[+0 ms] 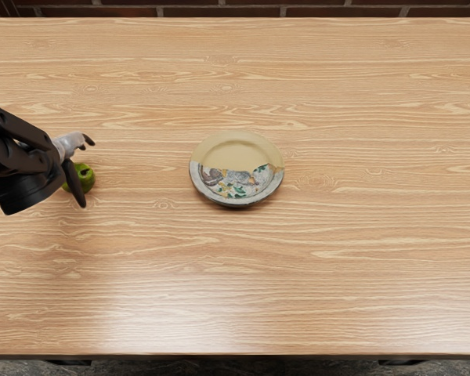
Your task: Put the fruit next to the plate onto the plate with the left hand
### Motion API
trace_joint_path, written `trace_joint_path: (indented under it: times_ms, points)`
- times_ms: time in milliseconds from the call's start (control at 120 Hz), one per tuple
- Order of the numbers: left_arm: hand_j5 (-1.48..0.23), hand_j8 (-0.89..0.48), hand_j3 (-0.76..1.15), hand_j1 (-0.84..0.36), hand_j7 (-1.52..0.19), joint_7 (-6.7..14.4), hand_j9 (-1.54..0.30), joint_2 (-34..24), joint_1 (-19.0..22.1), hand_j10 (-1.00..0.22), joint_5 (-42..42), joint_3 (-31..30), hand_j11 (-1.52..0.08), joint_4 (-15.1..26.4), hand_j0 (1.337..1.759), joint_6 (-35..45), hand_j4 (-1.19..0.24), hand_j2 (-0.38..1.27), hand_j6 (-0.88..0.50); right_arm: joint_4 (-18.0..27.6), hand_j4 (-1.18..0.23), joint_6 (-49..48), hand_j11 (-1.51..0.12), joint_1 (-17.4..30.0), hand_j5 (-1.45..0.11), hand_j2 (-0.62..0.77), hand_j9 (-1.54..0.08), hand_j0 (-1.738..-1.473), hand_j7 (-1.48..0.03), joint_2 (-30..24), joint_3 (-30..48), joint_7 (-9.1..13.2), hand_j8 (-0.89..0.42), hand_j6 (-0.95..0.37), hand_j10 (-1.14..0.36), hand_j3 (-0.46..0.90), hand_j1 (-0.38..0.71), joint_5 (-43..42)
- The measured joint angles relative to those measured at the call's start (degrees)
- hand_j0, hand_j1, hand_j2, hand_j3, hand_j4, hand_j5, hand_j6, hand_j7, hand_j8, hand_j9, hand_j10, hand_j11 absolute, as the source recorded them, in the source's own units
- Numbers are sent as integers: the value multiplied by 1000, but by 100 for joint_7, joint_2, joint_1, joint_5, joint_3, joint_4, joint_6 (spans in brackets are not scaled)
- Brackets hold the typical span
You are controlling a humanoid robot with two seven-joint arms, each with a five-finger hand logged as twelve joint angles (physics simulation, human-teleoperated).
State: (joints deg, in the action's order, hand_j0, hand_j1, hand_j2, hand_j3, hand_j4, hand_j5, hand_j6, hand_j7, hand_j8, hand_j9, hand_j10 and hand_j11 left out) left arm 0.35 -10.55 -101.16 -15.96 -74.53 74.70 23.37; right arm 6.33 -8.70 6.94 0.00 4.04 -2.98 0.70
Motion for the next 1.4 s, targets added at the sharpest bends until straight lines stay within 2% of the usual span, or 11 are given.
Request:
trace_joint_path:
  times_ms: [283,475,583,625,750,833,1017,1150,1250,1308,1400]
  points:
    - [-281,-217,0,90,-281,0,-281,0,79,-217,-12,8,-281,-7,1658,0,-217,44,-217,0,-15,0,-20,0,-20,-3,-20,-1658,-20,0,0,0,-15,-15,-15,0,-331,-1]
    - [-407,-313,0,-26,-407,0,-407,6,88,-313,-34,9,-407,-8,1658,1,-313,63,-313,0,-15,0,-20,0,-20,-3,-20,-1658,-20,0,0,0,-15,-15,-15,0,-331,-2]
    - [-605,-366,0,-221,-605,9,-609,74,79,-417,-120,27,-613,4,1658,-23,-476,85,-476,0,-15,0,-20,0,-20,-3,-20,-1658,-20,0,0,-1,-15,-15,-15,0,-331,-1]
    - [-696,-303,0,-264,-702,7,-709,101,79,-374,-148,37,-720,10,1655,-39,-540,82,-428,0,-15,0,-20,0,-20,-3,-20,-1658,-20,0,0,-1,-15,-15,-15,0,-331,-1]
    - [-904,-173,0,-353,-909,-4,-918,100,71,-297,-183,53,-940,23,1650,-72,-653,276,-298,0,-15,0,-20,0,-20,-3,-20,-1658,-20,0,0,-1,-15,-15,-15,0,-331,-1]
    - [-1014,-109,0,-420,-1007,-2,-1004,100,62,-266,-175,61,-1033,28,1645,-92,-612,395,-241,0,-15,0,-20,0,-20,-3,-20,-1658,-20,0,0,-1,-15,-15,-15,0,-331,-3]
    - [-1158,-76,0,-392,-1124,25,-1121,40,-83,-269,-237,127,-1164,136,1637,-147,-568,336,-187,0,-15,0,-20,0,-20,-3,-20,-1658,-20,0,0,1,-15,-15,-15,0,-331,-2]
    - [-1172,-93,0,-356,-1152,26,-1163,-339,-671,-365,-415,353,-1213,269,1637,-409,-591,353,-203,0,-15,0,-20,0,-20,-3,-20,-1658,-20,0,0,1,-15,-15,-15,0,-331,-2]
    - [-1161,-157,0,-317,-1157,35,-1175,-353,-850,-409,-511,899,-1230,214,1637,-743,-616,334,-205,0,-15,0,-20,0,-20,-3,-20,-1658,-20,0,0,0,-15,-15,-15,0,-331,-1]
    - [-1166,-190,0,-262,-1159,39,-1185,-239,-839,-457,-520,1389,-1235,30,1638,-843,-642,241,-241,0,-15,0,-20,0,-20,-3,-20,-1658,-20,0,0,0,-15,-15,-15,0,-331,-1]
    - [-1178,-228,0,-232,-1161,40,-1199,218,-748,-479,-500,2117,-1240,-383,1640,-931,-670,279,-266,0,-15,0,-20,0,-20,-3,-20,-1658,-20,0,0,0,-15,-15,-15,0,-331,-2]
